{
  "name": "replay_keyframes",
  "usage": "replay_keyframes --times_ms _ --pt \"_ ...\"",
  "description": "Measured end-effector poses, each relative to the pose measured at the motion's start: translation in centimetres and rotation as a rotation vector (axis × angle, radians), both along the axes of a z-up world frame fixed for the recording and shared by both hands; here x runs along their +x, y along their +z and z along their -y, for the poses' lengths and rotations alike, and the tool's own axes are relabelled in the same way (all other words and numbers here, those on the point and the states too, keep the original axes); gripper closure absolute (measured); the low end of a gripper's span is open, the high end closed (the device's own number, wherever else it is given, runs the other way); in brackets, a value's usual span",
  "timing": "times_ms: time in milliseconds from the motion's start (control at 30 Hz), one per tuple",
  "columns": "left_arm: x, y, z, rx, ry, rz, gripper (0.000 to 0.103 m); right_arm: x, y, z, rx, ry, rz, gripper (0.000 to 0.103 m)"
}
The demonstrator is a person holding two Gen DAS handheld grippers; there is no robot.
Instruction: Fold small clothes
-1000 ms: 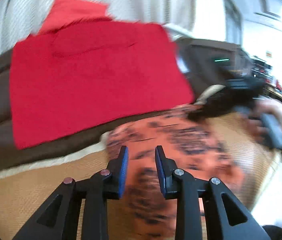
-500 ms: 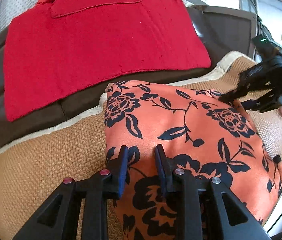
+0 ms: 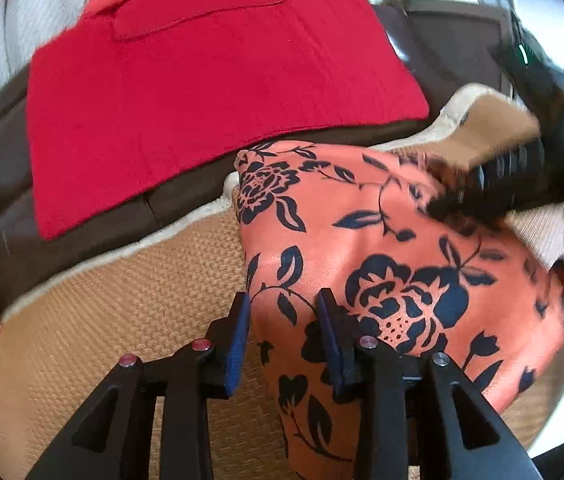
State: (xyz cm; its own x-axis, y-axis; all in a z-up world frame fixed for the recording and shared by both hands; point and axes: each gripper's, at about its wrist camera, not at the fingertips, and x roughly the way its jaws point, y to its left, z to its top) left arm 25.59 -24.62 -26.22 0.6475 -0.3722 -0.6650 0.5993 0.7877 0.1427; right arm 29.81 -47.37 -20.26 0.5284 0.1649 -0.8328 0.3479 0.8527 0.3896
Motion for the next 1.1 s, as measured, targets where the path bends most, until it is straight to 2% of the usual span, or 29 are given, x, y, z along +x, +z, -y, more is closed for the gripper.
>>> replay_keyframes --times_ms 100,200,267,367,400,433,500,633,733,767,800,833,867,900,967,1100 --pt "-0.1 0.1 -0.2 -0.002 -0.002 -0.006 0.067 0.7 1.8 -0.2 -0.009 0.029 -0.025 0.063" --pt "0.1 -0.1 -0.1 -0.003 -0.002 -0.006 0.067 2.6 4.8 -1.2 0.005 0.109 0.044 0.063" --pt "0.2 -0.3 0.0 -0.005 -0.002 -0.006 0.067 5.0 5.4 -2.0 0.017 0.151 0.059 0.063" --pt "0.1 -0.1 -0.3 -0.009 -0.002 -0.010 0.067 10.1 2.9 -3.5 0.080 0.232 -0.022 0.063" --pt "0.9 -0.5 -0.1 -0.006 0.001 -0.008 0.067 11.9 1.4 -3.6 0.091 0.246 -0.064 0.063" --pt "0.9 -0.5 -0.1 -0.005 0.005 -0.008 0.067 13.3 -0.9 -4.0 0.105 0.271 -0.144 0.064" --pt "1.2 -0.4 -0.3 -0.019 0.005 -0.027 0.067 13.7 -1.9 -3.5 0.139 0.248 -0.141 0.064" --pt "0.8 -0.3 -0.2 -0.010 0.003 -0.011 0.067 11.4 0.3 -2.6 0.153 0.214 -0.104 0.064" --pt "0.8 -0.4 -0.3 -0.012 0.011 -0.010 0.067 7.5 3.0 -0.8 0.164 0.170 -0.039 0.064" --pt "0.8 -0.4 -0.3 -0.015 0.014 -0.012 0.067 6.0 4.0 0.1 0.136 0.136 -0.018 0.063" --pt "0.8 -0.4 -0.3 -0.017 0.017 -0.013 0.067 3.7 5.2 1.0 0.081 0.095 0.012 0.059" --pt "0.7 -0.4 -0.3 -0.019 0.021 -0.013 0.067 2.3 5.9 1.7 0.040 0.063 0.035 0.039" --pt "0.7 -0.4 -0.3 -0.020 0.024 -0.013 0.067 0.8 6.4 2.4 0.006 0.026 0.052 0.026" --pt "0.6 -0.3 -0.3 -0.019 0.027 -0.012 0.067 -1.3 6.8 3.3 -0.045 -0.030 0.063 0.024" --pt "0.7 -0.5 -0.3 -0.019 0.032 -0.012 0.067 -3.2 6.4 4.4 -0.076 -0.063 0.045 0.024" --pt "0.8 -0.4 -0.4 -0.033 0.046 -0.027 0.067 -3.4 3.0 4.6 0.016 -0.056 -0.021 0.025"
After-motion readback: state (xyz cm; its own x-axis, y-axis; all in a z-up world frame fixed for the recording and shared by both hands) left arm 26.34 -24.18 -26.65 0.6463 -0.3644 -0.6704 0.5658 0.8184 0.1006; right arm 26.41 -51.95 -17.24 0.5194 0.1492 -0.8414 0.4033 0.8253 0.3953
